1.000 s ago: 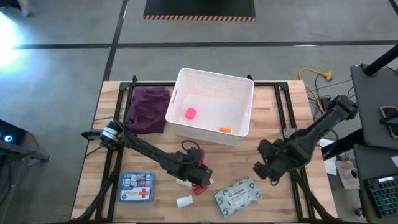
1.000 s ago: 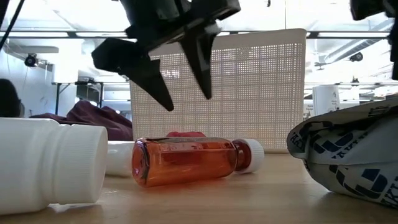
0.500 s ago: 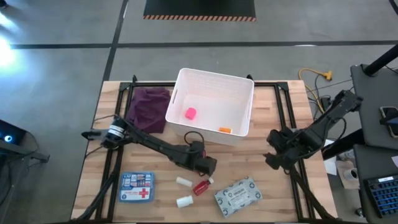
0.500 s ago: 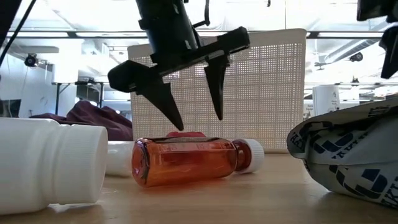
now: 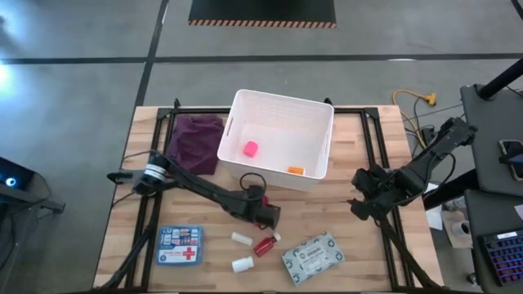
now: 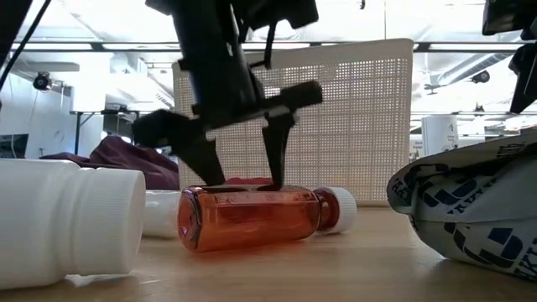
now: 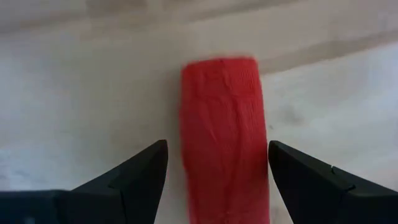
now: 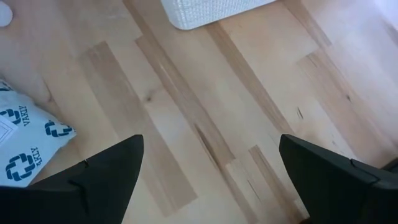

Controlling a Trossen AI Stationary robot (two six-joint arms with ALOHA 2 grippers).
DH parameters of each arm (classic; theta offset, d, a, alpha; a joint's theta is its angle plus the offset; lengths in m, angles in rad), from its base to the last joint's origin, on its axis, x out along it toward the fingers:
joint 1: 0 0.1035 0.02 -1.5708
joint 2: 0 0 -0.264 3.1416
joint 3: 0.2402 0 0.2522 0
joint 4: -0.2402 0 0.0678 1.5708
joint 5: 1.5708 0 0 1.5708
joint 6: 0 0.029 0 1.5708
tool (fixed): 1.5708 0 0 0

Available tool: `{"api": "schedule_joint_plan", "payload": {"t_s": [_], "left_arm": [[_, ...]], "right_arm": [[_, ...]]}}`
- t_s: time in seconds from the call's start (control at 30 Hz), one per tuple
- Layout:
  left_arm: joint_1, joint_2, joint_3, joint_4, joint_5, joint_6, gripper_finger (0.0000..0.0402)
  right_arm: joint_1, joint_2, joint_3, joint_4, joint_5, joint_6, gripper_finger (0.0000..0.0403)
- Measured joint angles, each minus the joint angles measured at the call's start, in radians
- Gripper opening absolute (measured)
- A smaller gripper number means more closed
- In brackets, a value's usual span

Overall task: Pick & place medical supplies in basket/bin
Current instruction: Put the red bandage into the white bin

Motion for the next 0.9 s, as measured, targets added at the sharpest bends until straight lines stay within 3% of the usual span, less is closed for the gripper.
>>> {"api": "schedule_joint_plan", "payload": {"t_s": [0.27, 0.67, 0.8, 0.9], "left_arm": [[-0.001, 0.029, 0.001, -0.012, 0.063, 0.001, 0.0246], [0.009, 0.026, 0.016, -0.090, 0.029, 0.037, 0.0118], [-0.007, 0.008, 0.079, -0.104, 0.013, 0.082, 0.0103], [-0.043, -0.032, 0.194, -0.119, -0.043, 0.095, 0.0100]], "right_arm": [[-0.001, 0.002, 0.000, -0.005, 0.016, -0.019, 0.0366], [-0.001, 0.000, 0.000, -0.013, 0.036, -0.031, 0.0366], [-0.001, -0.003, 0.000, -0.013, 0.056, -0.040, 0.0366], [-0.001, -0.020, 0.000, -0.016, 0.068, -0.051, 0.0366]]}}
